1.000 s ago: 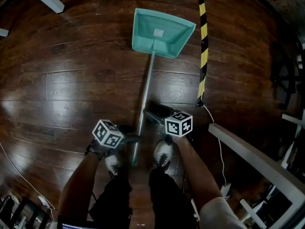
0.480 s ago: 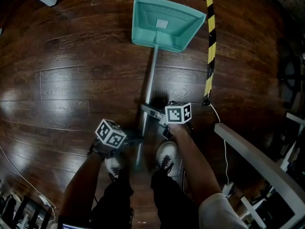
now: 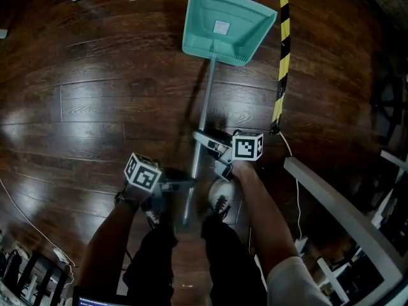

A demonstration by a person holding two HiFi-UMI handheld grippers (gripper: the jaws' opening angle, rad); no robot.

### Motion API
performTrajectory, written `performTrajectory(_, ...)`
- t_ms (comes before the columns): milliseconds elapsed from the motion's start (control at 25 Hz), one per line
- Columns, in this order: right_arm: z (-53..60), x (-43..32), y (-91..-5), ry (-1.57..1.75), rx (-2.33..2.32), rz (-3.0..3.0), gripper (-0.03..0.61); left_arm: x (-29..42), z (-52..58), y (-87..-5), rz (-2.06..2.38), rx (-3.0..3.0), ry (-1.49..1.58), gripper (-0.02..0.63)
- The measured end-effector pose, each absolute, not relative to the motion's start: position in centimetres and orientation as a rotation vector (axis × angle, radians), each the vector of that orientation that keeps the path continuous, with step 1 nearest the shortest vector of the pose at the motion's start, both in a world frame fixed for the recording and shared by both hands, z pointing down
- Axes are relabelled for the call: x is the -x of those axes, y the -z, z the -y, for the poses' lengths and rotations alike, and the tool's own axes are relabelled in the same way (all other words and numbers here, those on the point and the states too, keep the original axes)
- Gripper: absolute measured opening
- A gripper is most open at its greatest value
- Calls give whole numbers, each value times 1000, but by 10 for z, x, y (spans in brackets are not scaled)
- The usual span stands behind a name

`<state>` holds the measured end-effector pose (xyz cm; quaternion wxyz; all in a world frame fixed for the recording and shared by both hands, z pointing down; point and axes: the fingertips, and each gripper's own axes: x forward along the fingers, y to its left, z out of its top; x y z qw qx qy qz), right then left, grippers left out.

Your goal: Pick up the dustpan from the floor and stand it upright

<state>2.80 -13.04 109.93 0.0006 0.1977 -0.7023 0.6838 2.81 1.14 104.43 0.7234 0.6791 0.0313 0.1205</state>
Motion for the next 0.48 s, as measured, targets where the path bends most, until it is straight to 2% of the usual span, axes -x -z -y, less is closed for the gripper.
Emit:
performTrajectory(320,151,-37,-995,-2278,-579,2156,207,-39,28,-904,-159,-1411,-100,141)
performTrajectory(480,166,-56,-969,-2321,-668,1992,216,-47,58,-850,-172,-1298,-29,149)
